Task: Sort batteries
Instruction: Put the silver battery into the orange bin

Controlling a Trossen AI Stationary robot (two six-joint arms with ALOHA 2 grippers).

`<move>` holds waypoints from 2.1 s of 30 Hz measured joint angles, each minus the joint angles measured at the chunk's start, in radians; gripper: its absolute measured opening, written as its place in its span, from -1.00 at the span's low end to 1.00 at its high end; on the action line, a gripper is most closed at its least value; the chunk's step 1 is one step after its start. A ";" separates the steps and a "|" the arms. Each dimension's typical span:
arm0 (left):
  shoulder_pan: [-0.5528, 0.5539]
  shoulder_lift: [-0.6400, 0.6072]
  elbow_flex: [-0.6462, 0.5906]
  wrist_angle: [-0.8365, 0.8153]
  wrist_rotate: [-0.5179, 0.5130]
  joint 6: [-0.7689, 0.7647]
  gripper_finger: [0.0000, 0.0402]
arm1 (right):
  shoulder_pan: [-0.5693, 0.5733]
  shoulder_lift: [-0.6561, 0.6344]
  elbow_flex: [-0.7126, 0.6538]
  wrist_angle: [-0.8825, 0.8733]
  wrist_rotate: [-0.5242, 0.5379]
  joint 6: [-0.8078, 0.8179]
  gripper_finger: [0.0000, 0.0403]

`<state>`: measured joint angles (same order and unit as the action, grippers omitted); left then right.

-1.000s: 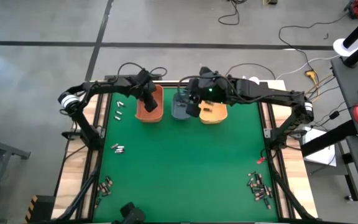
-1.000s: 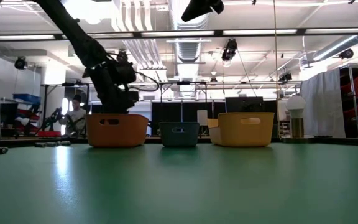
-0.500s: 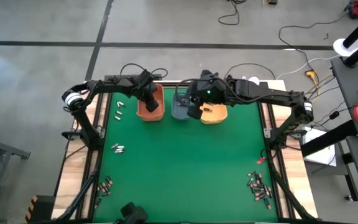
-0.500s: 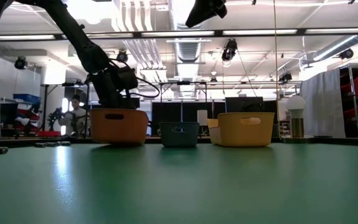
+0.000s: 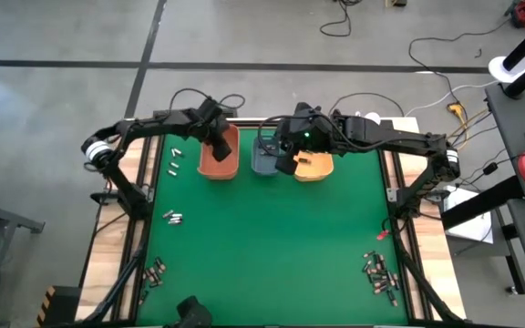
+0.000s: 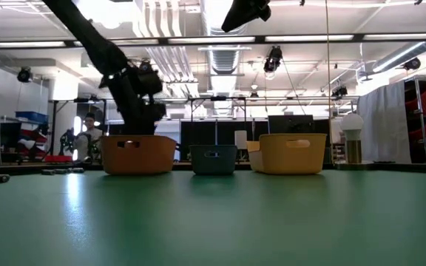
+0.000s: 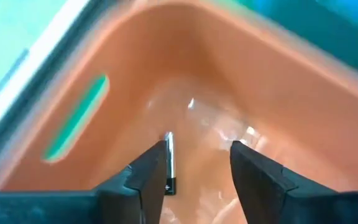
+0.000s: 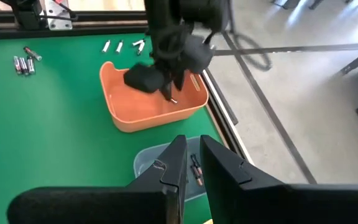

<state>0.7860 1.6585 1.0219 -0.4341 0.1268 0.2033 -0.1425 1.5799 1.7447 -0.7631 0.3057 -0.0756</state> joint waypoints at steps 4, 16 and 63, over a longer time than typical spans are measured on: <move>-0.001 -0.087 0.087 -0.134 0.005 0.038 -0.21 | -0.011 0.000 0.000 0.001 0.000 -0.066 -0.81; -0.057 -0.348 0.250 -0.617 0.066 -0.025 -0.23 | -0.115 0.003 0.000 0.005 -0.004 -0.247 -0.81; -0.644 -0.490 -0.365 -0.705 -0.065 -0.526 -0.24 | 0.381 0.112 0.230 0.201 0.149 0.197 -0.81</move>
<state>0.1417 1.1688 0.6567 -1.1392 0.0616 -0.3231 0.2386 1.6923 1.9743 -0.5626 0.4551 0.1215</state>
